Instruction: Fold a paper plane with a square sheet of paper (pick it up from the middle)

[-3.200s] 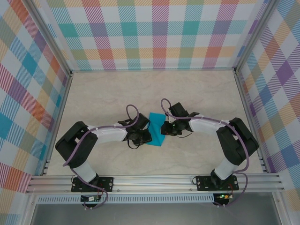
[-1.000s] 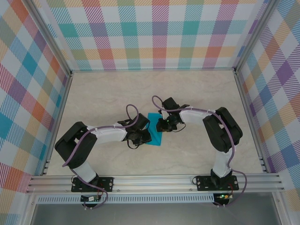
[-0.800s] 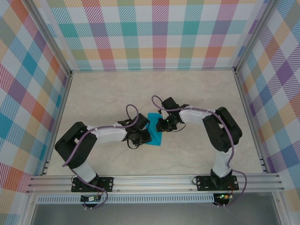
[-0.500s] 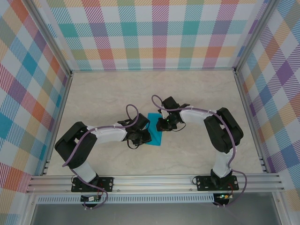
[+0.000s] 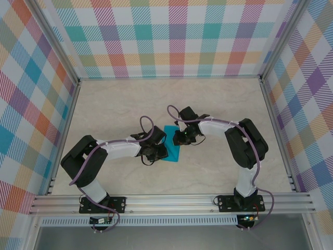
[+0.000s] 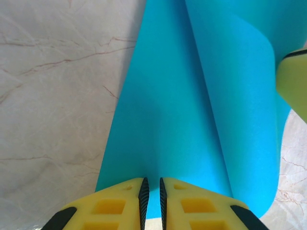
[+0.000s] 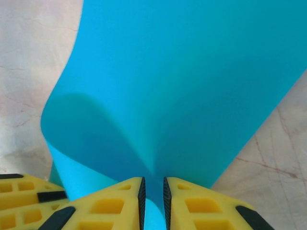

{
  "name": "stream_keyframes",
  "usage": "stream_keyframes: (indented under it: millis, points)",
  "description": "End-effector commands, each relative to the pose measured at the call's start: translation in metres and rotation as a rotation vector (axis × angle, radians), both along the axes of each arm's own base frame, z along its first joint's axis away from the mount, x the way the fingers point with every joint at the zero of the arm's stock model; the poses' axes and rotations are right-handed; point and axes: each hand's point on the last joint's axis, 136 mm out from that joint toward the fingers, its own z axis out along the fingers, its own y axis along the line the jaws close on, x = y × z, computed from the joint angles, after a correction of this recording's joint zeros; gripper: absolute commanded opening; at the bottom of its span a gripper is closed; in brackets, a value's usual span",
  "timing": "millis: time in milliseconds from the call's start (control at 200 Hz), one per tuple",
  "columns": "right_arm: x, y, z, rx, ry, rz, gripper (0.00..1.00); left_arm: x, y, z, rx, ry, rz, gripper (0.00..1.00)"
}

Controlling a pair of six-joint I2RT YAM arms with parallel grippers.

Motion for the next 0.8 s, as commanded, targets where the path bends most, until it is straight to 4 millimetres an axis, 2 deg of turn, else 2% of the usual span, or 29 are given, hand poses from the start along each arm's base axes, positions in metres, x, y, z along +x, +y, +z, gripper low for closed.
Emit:
stream_keyframes:
  millis: [0, 155, 260, 340, 440, 580, 795]
  points:
    - [-0.001, -0.002, -0.007, -0.028, 0.014, 0.008, 0.2, -0.007, 0.02, -0.011, 0.091, 0.03, 0.006, 0.18]
    - [-0.001, -0.004, -0.014, -0.045, 0.025, 0.003, 0.2, -0.007, 0.02, -0.011, 0.09, 0.03, 0.005, 0.18]
    - [-0.001, -0.004, -0.012, -0.04, 0.027, -0.005, 0.2, -0.006, 0.019, -0.011, 0.09, 0.029, 0.004, 0.19]
    - [-0.001, -0.001, 0.001, -0.011, 0.011, -0.011, 0.21, -0.006, 0.018, -0.009, 0.087, 0.026, 0.002, 0.19]
    - [0.001, 0.001, 0.029, 0.044, -0.04, -0.037, 0.24, -0.005, 0.018, -0.009, 0.084, 0.024, 0.004, 0.19]
    - [-0.008, 0.007, 0.057, 0.175, -0.095, -0.05, 0.31, -0.004, 0.017, -0.007, 0.076, 0.017, 0.007, 0.18]
    - [-0.036, 0.003, 0.058, 0.227, -0.121, -0.057, 0.36, -0.005, 0.016, -0.002, 0.055, 0.01, 0.008, 0.18]
